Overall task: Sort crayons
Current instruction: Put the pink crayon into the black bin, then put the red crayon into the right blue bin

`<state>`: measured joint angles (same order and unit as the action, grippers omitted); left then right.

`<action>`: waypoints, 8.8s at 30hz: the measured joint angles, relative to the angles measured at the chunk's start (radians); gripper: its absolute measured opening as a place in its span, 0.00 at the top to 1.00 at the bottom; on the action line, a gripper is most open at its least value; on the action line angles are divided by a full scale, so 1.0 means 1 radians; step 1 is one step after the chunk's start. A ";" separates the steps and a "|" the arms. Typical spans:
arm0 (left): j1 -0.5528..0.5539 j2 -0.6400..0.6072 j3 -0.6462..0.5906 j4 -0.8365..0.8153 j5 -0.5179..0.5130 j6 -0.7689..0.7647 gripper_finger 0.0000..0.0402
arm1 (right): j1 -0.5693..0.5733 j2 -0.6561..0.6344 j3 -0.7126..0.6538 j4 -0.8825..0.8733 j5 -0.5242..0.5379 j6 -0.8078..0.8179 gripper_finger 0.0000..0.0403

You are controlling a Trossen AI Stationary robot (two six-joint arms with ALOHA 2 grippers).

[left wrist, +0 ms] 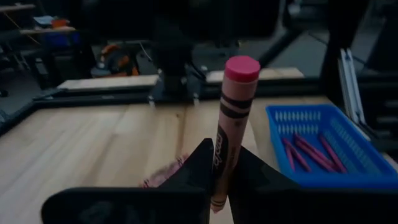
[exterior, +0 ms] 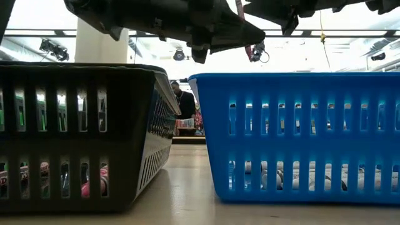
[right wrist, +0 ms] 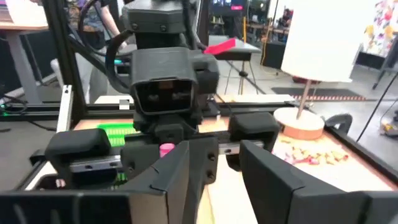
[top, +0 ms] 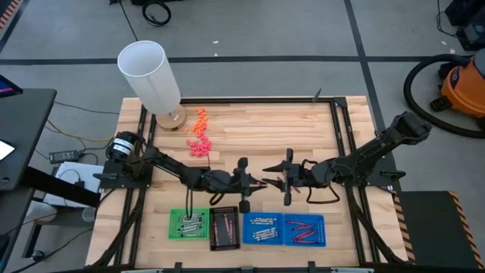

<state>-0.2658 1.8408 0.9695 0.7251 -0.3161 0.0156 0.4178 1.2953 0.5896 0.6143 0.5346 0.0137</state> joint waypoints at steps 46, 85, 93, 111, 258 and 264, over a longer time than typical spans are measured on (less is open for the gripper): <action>-0.285 -0.115 0.000 -0.776 0.221 0.659 0.91 | 0.110 -0.006 0.000 -0.563 0.049 0.379 0.62; -0.351 -0.124 0.133 -0.908 -0.246 0.073 0.56 | 0.057 0.062 0.000 -1.070 -0.037 0.898 0.62; -0.241 -0.123 0.152 -0.922 -0.247 -0.075 0.56 | 0.011 0.119 0.001 -0.895 -0.069 0.796 0.63; -0.217 -0.123 0.153 -0.958 -0.228 -0.099 0.56 | -0.094 0.338 0.120 -0.931 -0.070 0.670 0.65; 0.224 -0.654 -0.590 0.170 -0.143 0.317 0.56 | -0.743 -0.160 -0.044 -1.222 -0.402 0.431 0.69; 0.252 -0.654 -0.590 0.158 -0.142 0.299 0.56 | -0.715 -0.119 -0.044 -1.199 -0.384 0.414 0.69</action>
<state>-0.0140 1.1866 0.3794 0.8834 -0.4583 0.3146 -0.2967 1.1765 0.5457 -0.5844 0.1507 0.4274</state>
